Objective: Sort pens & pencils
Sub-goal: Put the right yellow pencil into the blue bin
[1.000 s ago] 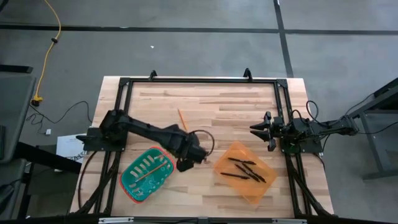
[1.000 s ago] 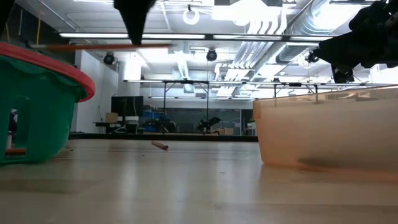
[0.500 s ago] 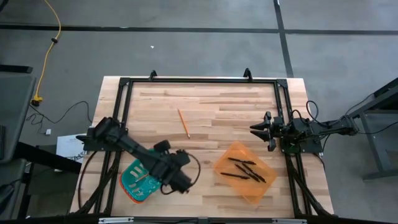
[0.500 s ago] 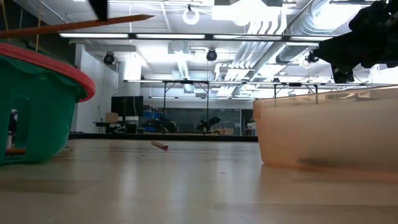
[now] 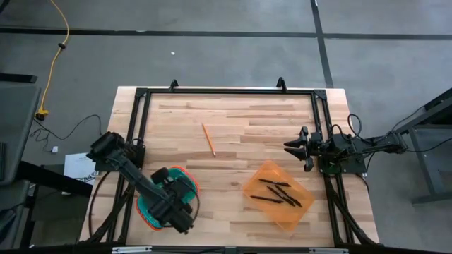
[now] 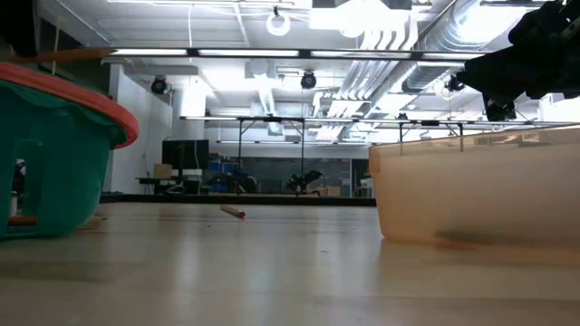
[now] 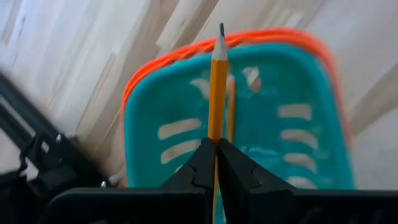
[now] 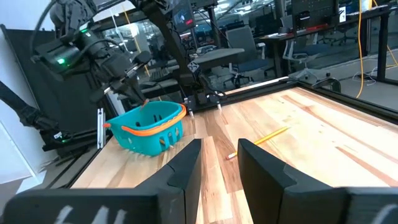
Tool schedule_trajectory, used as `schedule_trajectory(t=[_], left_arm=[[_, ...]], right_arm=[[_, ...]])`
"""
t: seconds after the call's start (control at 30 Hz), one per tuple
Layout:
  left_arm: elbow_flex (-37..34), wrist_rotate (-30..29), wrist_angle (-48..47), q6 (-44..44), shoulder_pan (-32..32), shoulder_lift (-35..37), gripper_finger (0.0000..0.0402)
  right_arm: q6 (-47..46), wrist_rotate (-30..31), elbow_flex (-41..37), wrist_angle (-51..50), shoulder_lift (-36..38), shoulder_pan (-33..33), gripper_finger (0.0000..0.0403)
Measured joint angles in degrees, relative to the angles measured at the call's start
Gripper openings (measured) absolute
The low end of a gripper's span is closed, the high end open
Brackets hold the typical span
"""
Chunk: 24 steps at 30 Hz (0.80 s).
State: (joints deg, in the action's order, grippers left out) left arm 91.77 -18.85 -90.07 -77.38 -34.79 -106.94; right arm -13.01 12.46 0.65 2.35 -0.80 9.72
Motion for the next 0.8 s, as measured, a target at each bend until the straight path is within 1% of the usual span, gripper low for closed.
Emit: schedule_trajectory(t=[0.17,0.27,0.4,0.57,0.8], left_arm=[[-5.4,0.4,0.2,-5.9,-1.0,3.2,0.0000],[-7.1,1.0,0.8,-7.9,-0.9,4.1,0.0000],[-8.4,2.5,3.7,-8.3,-0.4,4.1,0.0000],[-10.1,6.0,7.6,-8.3,0.4,4.1,0.0000],[-11.7,6.5,8.0,-8.5,0.3,4.1,0.0000]], right_arm=[[0.0,0.0,0.0,0.0,0.0,0.0,0.0096],[0.0,0.0,0.0,0.0,0.0,0.0,0.0096],[0.0,0.0,0.0,0.0,0.0,0.0,0.0096],[0.0,0.0,0.0,0.0,0.0,0.0,0.0096],[0.0,0.0,0.0,0.0,0.0,0.0,0.0096]])
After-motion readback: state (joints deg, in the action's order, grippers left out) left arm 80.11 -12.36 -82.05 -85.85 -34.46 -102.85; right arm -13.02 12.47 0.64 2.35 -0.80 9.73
